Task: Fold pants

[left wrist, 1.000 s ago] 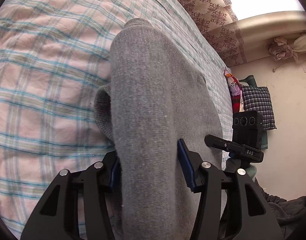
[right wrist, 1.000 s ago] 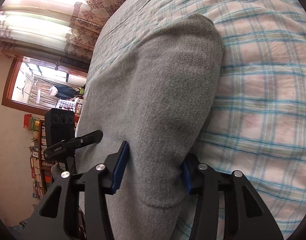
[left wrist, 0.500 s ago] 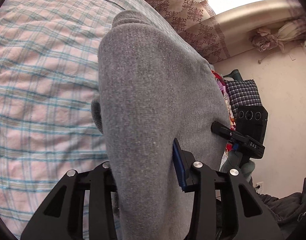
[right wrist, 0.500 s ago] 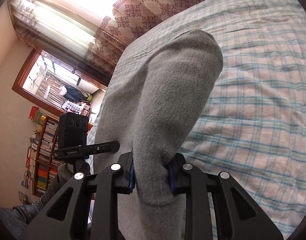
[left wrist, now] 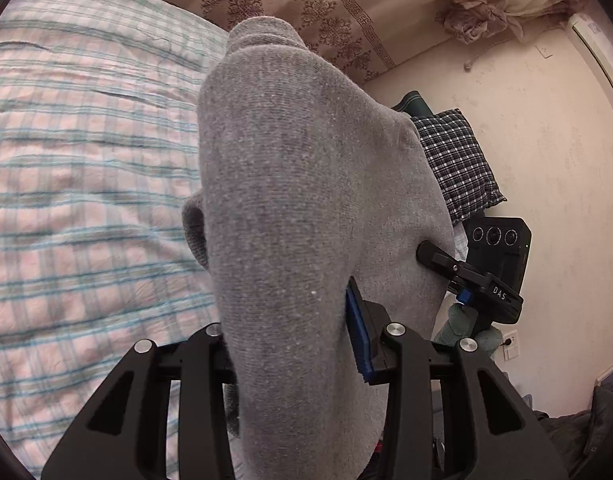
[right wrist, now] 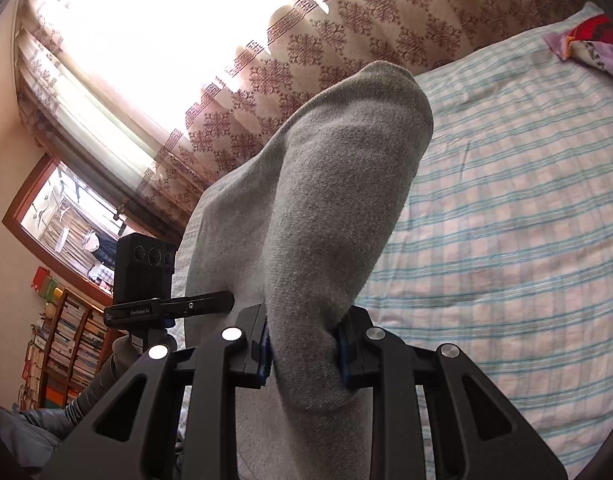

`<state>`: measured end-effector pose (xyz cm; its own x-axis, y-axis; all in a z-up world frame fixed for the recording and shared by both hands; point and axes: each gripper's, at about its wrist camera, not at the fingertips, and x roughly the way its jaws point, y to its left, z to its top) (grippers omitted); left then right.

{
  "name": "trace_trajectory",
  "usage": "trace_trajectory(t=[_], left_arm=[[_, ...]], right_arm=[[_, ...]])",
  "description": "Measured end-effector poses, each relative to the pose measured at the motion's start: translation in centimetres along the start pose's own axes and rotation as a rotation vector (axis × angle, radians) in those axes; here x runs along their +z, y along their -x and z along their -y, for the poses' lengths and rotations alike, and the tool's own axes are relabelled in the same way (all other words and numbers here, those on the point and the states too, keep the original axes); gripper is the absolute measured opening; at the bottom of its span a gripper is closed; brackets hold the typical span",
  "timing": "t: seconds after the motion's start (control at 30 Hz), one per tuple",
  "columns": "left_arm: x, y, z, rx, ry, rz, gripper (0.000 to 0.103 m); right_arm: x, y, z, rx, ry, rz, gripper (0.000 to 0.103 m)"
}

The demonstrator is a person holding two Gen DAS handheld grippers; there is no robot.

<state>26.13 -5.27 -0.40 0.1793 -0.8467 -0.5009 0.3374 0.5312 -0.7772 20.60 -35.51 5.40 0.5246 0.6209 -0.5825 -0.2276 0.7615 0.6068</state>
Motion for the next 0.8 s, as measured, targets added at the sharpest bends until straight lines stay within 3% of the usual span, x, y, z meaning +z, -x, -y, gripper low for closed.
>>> trace_trajectory(t=[0.3, 0.6, 0.8], left_arm=[[6.4, -12.8, 3.9, -0.026, -0.041, -0.088, 0.038], [9.7, -22.2, 2.9, -0.008, 0.002, -0.159, 0.039], [10.3, -25.6, 1.8, 0.050, 0.005, -0.182, 0.040]], right_arm=[[5.1, 5.0, 10.6, -0.111, -0.071, 0.086, 0.024], [7.7, 3.7, 19.2, -0.163, -0.150, 0.063, 0.024], [7.3, 2.5, 23.3, -0.207, -0.199, 0.021, 0.024]])
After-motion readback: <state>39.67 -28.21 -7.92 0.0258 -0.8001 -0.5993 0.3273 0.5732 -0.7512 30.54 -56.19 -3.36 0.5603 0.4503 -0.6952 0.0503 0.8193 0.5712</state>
